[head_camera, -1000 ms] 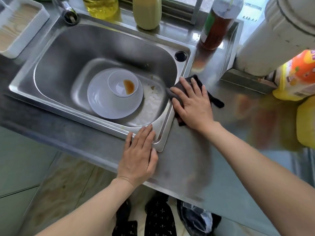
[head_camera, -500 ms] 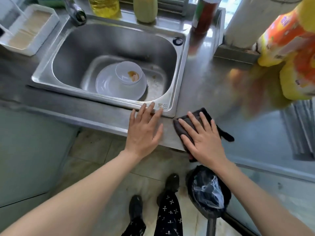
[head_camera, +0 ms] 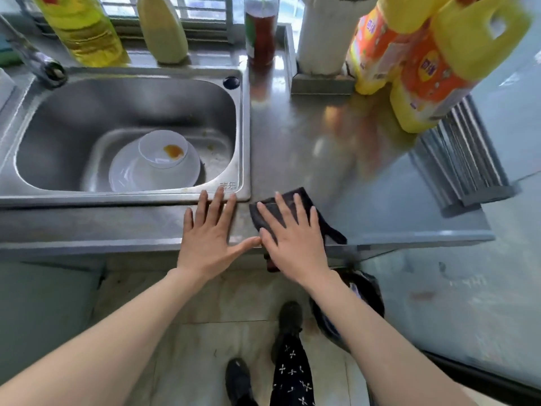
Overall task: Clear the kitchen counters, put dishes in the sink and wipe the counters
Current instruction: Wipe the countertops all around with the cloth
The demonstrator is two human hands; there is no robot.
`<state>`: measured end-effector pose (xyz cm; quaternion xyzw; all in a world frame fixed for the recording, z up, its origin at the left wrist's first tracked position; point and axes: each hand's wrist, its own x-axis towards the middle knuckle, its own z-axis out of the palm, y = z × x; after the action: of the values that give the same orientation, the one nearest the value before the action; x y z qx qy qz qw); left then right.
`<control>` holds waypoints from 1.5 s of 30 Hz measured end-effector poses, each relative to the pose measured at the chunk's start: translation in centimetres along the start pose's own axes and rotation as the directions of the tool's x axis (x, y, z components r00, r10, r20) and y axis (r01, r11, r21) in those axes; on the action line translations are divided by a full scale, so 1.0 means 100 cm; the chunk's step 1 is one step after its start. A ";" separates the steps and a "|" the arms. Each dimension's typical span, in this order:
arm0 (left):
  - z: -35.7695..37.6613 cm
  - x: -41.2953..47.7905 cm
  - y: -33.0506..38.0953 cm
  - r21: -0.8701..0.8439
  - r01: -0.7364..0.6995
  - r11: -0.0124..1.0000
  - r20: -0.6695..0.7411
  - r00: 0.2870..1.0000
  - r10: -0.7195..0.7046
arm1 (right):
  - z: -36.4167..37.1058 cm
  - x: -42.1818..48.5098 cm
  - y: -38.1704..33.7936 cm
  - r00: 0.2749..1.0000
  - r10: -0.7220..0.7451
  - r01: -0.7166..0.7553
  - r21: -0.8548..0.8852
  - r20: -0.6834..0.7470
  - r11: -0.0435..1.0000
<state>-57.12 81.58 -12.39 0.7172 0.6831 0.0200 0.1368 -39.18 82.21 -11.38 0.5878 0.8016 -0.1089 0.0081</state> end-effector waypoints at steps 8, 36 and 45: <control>-0.008 0.000 0.003 -0.024 0.020 1.000 0.091 0.996 -0.018 | -0.024 -0.007 0.120 0.940 0.340 -0.340 0.021 0.025 0.940; 0.011 0.068 0.106 0.046 -0.112 0.993 0.028 0.993 0.111 | -0.048 0.163 0.177 0.998 0.053 -0.053 -0.010 -0.040 0.999; 0.008 0.068 0.108 0.073 -0.100 0.992 0.049 0.994 0.097 | -0.037 0.158 0.140 0.966 -0.258 0.258 -0.034 -0.012 0.966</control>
<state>-45.95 87.86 -11.85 0.7549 0.6438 -0.0155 0.1240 -30.38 101.72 -12.31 0.4791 0.8730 -0.0911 -0.0032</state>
